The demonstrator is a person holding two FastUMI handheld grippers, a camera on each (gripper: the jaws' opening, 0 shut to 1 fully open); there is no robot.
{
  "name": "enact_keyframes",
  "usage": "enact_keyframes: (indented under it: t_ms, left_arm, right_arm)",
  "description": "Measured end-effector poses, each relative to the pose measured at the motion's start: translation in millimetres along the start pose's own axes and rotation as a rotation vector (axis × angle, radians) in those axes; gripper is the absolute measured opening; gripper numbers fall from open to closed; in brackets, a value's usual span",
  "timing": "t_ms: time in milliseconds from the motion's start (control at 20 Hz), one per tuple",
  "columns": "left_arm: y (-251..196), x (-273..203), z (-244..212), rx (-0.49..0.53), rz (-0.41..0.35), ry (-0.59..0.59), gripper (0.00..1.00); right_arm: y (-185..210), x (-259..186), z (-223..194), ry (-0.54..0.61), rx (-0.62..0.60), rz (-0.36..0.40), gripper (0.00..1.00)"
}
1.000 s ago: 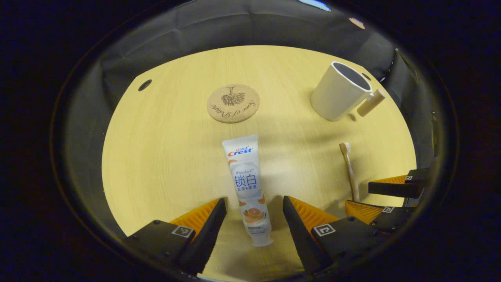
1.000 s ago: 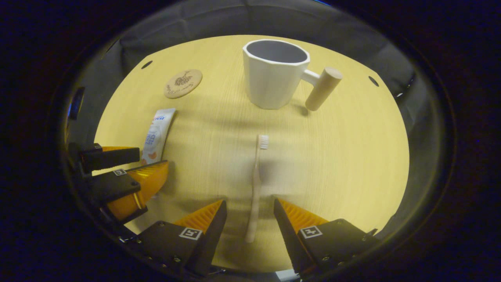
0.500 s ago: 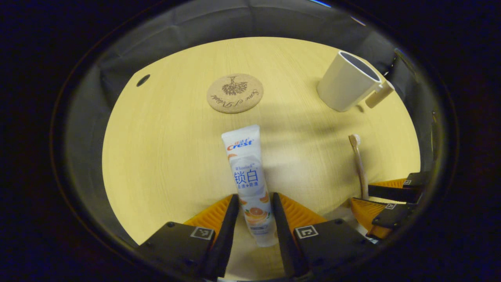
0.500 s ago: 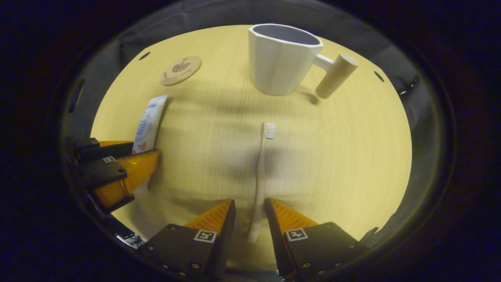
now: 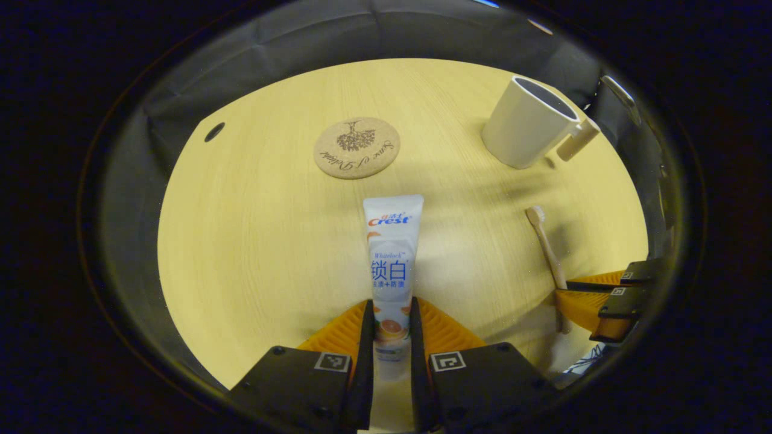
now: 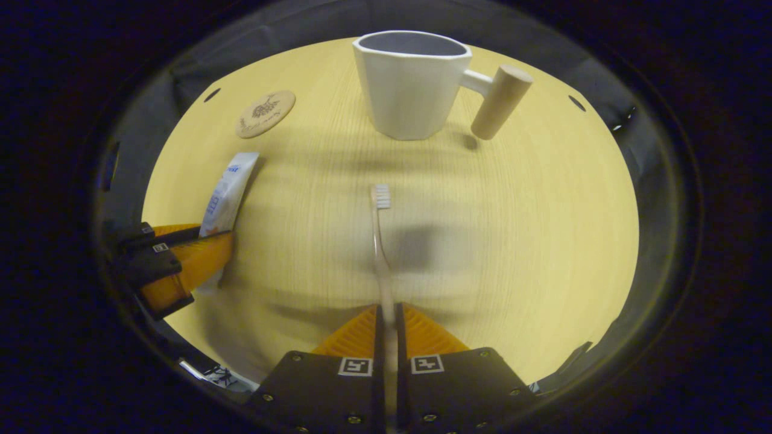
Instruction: Put the toothbrush and toothpaste on the desktop into the cup, then pick up the cup and place it on the coaster on the desktop.
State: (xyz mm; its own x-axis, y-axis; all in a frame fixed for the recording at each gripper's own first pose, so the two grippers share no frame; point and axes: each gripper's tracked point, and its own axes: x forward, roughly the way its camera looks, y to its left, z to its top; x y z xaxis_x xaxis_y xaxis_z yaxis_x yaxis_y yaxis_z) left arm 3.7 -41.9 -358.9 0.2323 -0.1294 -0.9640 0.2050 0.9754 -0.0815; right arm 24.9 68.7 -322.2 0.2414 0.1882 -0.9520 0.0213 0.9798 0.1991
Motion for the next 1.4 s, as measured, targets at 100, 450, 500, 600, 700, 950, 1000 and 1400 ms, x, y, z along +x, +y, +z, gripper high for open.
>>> enact_keyframes:
  t_ms: [100, 450, 500, 600, 700, 950, 1000, 1400]
  left_arm:
    - [0.0, -0.8, 2.1, -0.004, -0.002, -0.010, 0.31]
    - [0.2, -5.9, 2.8, -0.011, -0.018, -0.031, 0.22]
    - [0.2, -7.3, 2.3, -0.016, -0.023, -0.037, 0.22]
    - [0.2, -11.3, 2.4, -0.021, -0.028, -0.049, 0.22]
    - [-0.2, -16.5, 6.5, -0.020, -0.029, -0.075, 0.22]
    - [-3.0, -36.3, 29.5, 0.001, -0.022, -0.180, 0.22]
    - [-5.2, -41.4, 34.8, 0.001, -0.024, -0.203, 0.22]
    - [-11.4, -89.1, 87.9, -0.034, -0.024, -0.434, 0.21]
  right_arm:
    - [0.1, -9.8, -1.7, 0.003, 0.000, 0.019, 0.05]
    - [5.0, -15.9, 0.7, -0.020, 0.023, 0.063, 0.05]
    - [5.9, -18.7, 2.3, -0.027, 0.026, 0.069, 0.05]
    - [9.0, -24.1, 3.9, -0.040, 0.028, 0.086, 0.05]
    - [12.5, -31.5, 6.1, -0.064, 0.028, 0.106, 0.05]
    - [23.9, -59.7, 24.5, -0.191, 0.023, 0.160, 0.05]
    - [23.2, -68.0, 30.8, -0.236, 0.017, 0.159, 0.05]
    - [21.9, -131.6, 90.9, -0.572, -0.003, 0.184, 0.05]
